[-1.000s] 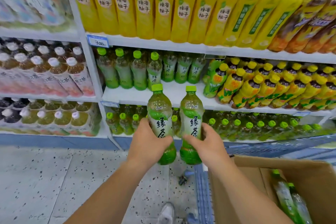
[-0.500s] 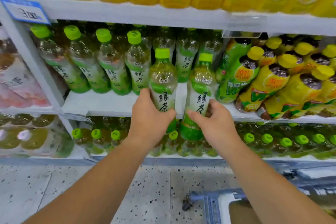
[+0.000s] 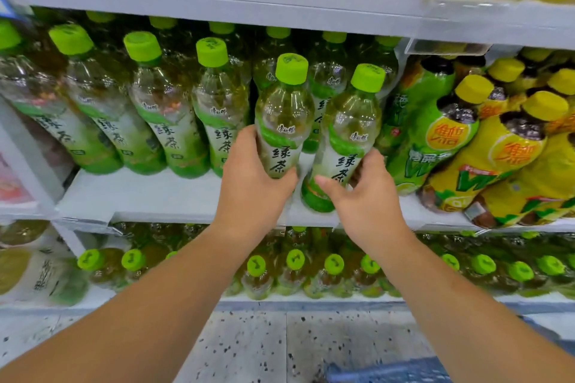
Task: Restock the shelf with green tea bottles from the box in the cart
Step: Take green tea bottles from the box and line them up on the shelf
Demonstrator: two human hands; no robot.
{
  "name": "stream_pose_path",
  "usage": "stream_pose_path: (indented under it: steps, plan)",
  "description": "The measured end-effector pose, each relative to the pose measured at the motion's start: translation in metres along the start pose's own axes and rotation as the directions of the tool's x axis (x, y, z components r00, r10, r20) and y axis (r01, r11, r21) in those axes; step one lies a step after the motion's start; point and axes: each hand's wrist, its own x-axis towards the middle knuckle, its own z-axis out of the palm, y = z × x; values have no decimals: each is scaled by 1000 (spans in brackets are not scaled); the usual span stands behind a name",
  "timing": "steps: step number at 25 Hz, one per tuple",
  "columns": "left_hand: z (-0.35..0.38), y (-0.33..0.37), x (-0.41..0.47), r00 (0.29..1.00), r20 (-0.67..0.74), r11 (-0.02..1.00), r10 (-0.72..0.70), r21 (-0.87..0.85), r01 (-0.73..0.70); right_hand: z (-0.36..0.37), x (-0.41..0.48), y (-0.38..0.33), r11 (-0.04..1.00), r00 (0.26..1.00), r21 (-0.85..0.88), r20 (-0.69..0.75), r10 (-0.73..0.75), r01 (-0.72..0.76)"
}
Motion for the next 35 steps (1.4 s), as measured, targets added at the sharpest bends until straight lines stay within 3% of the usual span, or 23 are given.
stream_pose_path:
  steps: [3, 6, 11, 17, 21, 26, 35]
  plan:
    - [1, -9, 6, 1000, 4, 1000, 30, 4, -30, 0, 7, 2, 997, 998, -69, 51, -34, 37]
    - [2, -20, 3, 999, 5, 995, 43, 94, -43, 5, 11, 9, 999, 996, -30, 87, -28, 31]
    - [2, -46, -21, 996, -48, 950, -71, 301, 82, 14, 1, 29, 999, 997, -16, 67, 32, -31]
    - [10, -50, -4, 982, -139, 955, -128, 250, 159, 27, 22, 31, 1000, 998, -13, 67, 5, -4]
    - [10, -55, 5, 991, -99, 935, -85, 337, 113, 31, 28, 36, 1000, 998, 26, 69, 0, -2]
    - [9, -56, 6, 985, -163, 959, -64, 262, 105, 34, 31, 46, 999, 999, 46, 42, 16, -18]
    - [10, -56, 6, 990, -127, 959, -54, 271, 87, 36, 33, 52, 996, 998, 79, 62, 33, -38]
